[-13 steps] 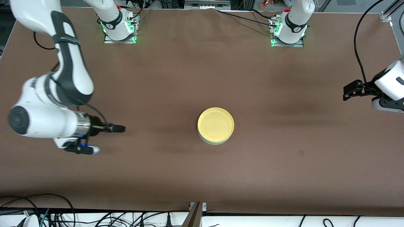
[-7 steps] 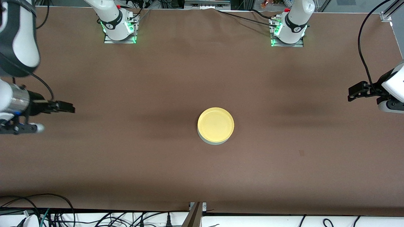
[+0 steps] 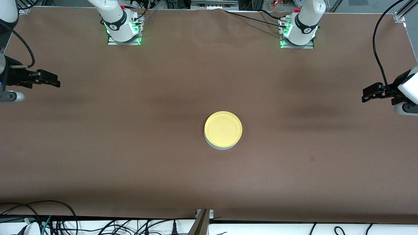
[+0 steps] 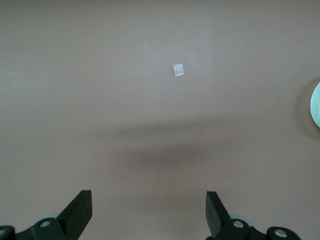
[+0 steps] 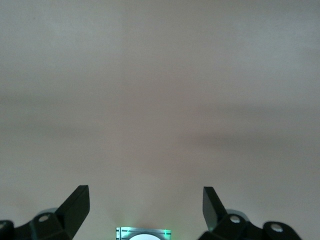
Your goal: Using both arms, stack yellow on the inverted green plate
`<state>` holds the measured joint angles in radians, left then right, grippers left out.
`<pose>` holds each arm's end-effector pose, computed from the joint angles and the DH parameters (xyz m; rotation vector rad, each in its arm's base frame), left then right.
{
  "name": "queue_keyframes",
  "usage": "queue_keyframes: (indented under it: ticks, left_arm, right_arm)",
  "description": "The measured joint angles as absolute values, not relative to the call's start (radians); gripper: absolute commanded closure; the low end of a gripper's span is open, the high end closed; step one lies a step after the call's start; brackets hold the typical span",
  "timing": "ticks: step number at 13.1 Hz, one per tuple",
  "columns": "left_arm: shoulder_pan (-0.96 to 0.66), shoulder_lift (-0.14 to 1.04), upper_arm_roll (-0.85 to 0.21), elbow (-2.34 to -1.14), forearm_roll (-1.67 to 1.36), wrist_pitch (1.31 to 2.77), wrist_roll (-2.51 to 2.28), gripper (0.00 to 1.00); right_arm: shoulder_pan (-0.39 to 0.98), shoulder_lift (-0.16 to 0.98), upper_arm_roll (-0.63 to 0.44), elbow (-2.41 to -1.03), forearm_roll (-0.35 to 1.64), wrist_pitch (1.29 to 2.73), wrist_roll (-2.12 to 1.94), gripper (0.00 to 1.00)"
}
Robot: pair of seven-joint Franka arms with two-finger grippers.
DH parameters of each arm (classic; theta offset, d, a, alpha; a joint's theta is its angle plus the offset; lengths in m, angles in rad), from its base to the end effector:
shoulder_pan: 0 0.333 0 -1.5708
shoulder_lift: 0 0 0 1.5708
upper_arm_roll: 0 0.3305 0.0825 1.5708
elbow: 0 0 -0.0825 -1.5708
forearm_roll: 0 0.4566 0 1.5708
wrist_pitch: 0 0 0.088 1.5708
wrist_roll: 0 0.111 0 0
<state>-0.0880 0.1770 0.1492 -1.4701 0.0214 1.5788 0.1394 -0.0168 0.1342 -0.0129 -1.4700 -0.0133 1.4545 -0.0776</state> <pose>0.6798 0.0361 0.5758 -3.0964 0.1247 0.1097 0.6552 -0.0205 0.5938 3.1249 0.0740 -0.2353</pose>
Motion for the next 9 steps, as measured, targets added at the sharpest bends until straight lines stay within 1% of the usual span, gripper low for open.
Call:
queue_keyframes:
  ticks: [4,9]
  left_arm:
    - [-0.093,0.177,0.142,-1.470,0.021,1.571,0.139,0.00]
    - [-0.094,0.177,0.140,-1.459,0.014,1.573,0.139,0.00]
  right_arm:
    - [-0.017,0.093,-0.020,-1.471,-0.016,1.453,-0.082,0.00]
    - [-0.017,0.099,-0.028,-1.479,-0.020,1.452,-0.085,0.00]
